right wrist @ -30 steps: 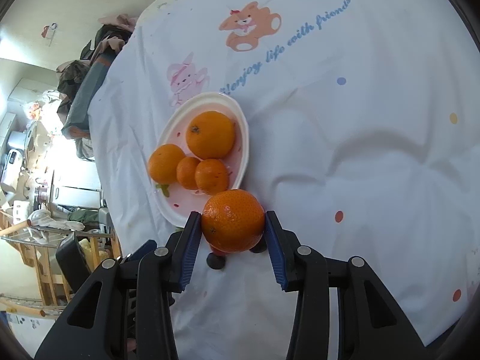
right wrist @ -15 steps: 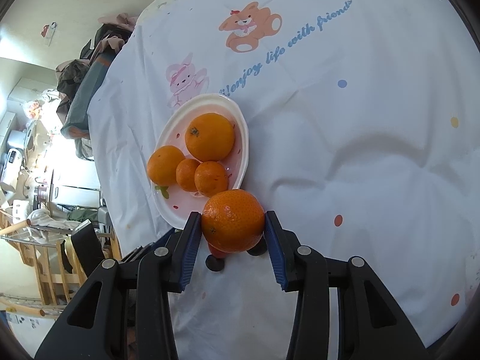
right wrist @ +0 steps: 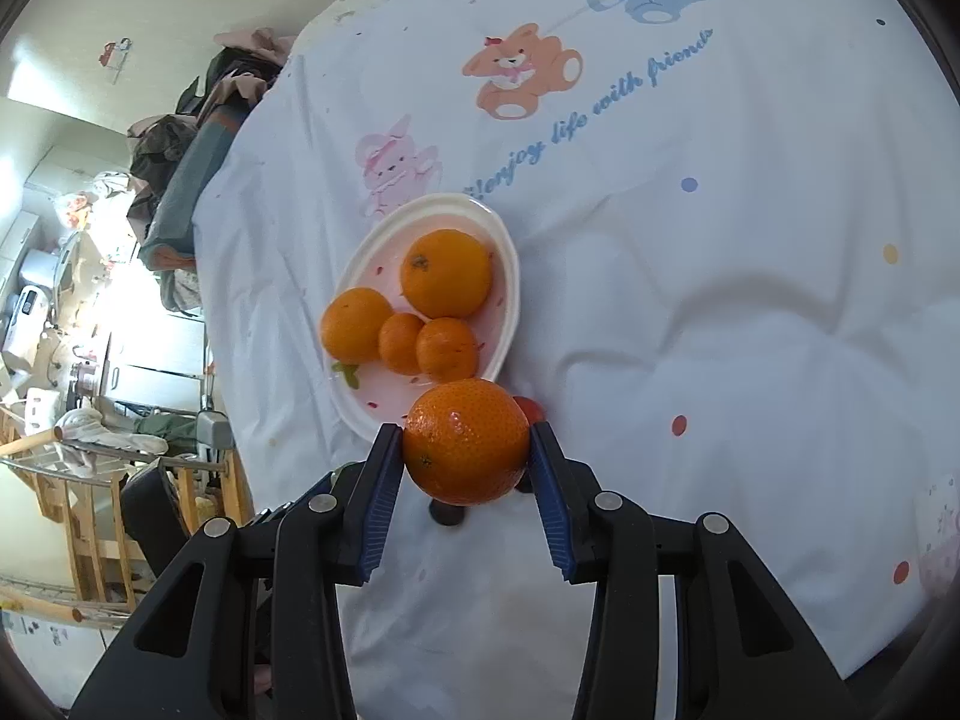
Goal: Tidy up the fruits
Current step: 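Grasp the green fruit with the left tool while the right tool holds a tangerine, then lower the green lime onto the plate with the left tool while the right tool sets its tangerine down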
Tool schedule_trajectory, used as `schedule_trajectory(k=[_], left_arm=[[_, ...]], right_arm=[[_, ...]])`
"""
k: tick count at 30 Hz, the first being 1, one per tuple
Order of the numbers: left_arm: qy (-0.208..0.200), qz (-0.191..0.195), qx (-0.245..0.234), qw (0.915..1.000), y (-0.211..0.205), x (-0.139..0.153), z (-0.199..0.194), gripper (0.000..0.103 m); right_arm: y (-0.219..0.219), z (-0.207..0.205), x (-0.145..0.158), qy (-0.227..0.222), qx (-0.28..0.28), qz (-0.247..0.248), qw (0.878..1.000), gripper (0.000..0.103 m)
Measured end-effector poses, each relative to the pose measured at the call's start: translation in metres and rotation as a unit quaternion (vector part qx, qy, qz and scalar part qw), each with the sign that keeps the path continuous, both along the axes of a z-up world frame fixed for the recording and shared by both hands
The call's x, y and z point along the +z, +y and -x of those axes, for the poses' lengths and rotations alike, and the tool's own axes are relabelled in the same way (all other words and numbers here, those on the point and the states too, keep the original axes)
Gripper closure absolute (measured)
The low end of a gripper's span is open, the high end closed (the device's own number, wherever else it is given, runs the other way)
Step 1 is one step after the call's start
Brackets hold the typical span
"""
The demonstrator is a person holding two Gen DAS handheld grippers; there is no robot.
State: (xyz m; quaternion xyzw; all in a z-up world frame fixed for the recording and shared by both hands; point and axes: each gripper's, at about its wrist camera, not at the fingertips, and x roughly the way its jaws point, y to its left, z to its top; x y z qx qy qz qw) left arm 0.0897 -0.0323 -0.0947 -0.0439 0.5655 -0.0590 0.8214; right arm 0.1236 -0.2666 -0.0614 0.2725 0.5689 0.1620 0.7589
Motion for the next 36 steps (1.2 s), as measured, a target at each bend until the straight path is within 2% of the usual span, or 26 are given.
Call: schedule_trajectory(k=[8,14,19,26,31,36], left_arm=[[-0.057,0.016,-0.001,0.9982,0.012,0.064,-0.023,0.078],[-0.073,0.001,0.004,0.9974,0.025,0.084,-0.059,0.078],[-0.064,0.004,0.015,0.9978,0.035,0.077,-0.092,0.078],[-0.039,-0.005,0.0,0.9992,0.026,0.041,-0.138,0.078],[-0.025,-0.01,-0.013,0.9996,0.018,0.017,-0.158,0.078],[-0.006,0.002,-0.025,0.9997,0.012,0.0,-0.173,0.078]], right_arm=[[0.005,-0.024,0.028,-0.035,0.009,-0.01,0.999,0.059],[0.013,-0.061,0.036,-0.057,0.019,-0.001,0.998,0.059],[0.026,-0.098,0.027,-0.052,0.04,0.02,0.998,0.059],[0.052,-0.139,-0.001,-0.035,0.07,0.038,0.996,0.059],[0.062,-0.164,-0.022,-0.021,0.076,0.054,0.995,0.058],[0.064,-0.177,-0.045,0.002,0.073,0.046,0.996,0.058]])
